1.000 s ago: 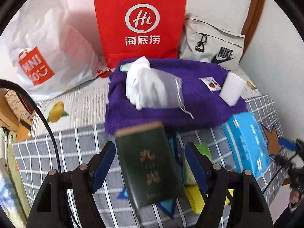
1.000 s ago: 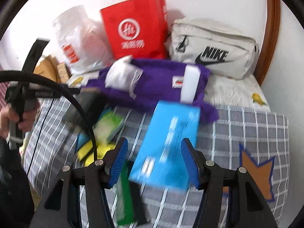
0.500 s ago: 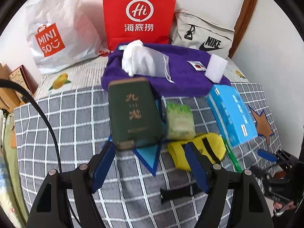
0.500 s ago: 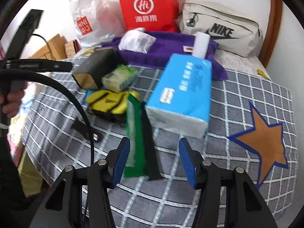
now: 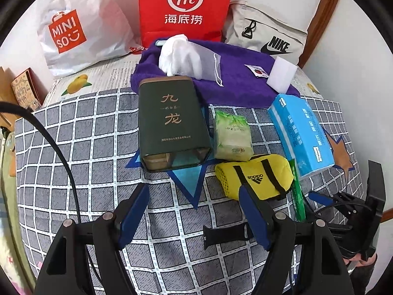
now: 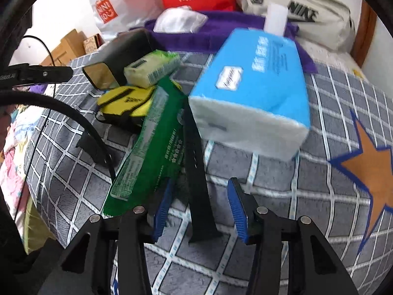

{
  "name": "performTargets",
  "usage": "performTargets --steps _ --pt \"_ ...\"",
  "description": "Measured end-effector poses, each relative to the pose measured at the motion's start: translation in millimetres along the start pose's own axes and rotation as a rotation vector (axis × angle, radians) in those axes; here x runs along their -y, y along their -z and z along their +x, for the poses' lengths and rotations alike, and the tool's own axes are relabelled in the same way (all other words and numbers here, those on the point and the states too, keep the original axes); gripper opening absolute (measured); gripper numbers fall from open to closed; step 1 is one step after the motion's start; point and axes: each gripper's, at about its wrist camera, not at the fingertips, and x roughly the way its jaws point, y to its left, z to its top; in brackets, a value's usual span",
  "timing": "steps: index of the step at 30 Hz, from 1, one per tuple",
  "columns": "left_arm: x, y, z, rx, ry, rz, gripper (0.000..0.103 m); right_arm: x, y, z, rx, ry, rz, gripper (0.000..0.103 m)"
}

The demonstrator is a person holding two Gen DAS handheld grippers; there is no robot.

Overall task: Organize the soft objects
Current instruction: 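Withdraw both grippers from the towel, moving the right gripper toward the blue tissue pack, then grasp a black strap with the right gripper while the left gripper grasps another black strap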

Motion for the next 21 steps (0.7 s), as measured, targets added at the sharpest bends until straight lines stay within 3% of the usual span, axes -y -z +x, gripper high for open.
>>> performTargets --steps 2,3,4,7,10,21 --pt "-1 0 1 -0.001 -0.002 -0.001 0.074 0 0 0 0.007 0.015 -0.011 0.029" --pt "-1 0 1 -0.003 -0.005 0.001 0.074 0 0 1 0.005 0.017 -0.018 0.012" --pt "-2 1 2 -0.005 -0.008 0.001 0.074 1 0 0 0.003 0.008 -0.019 0.008" --pt "-3 2 4 -0.013 -0.007 -0.002 0.074 5 1 -6 0.009 0.039 -0.014 0.004" --pt "-4 3 8 -0.021 -0.005 -0.003 0.074 6 4 -17 0.018 0.017 -0.007 0.004" --pt "2 18 18 -0.036 0.034 0.049 0.074 5 -12 6 0.008 0.004 0.013 0.006"
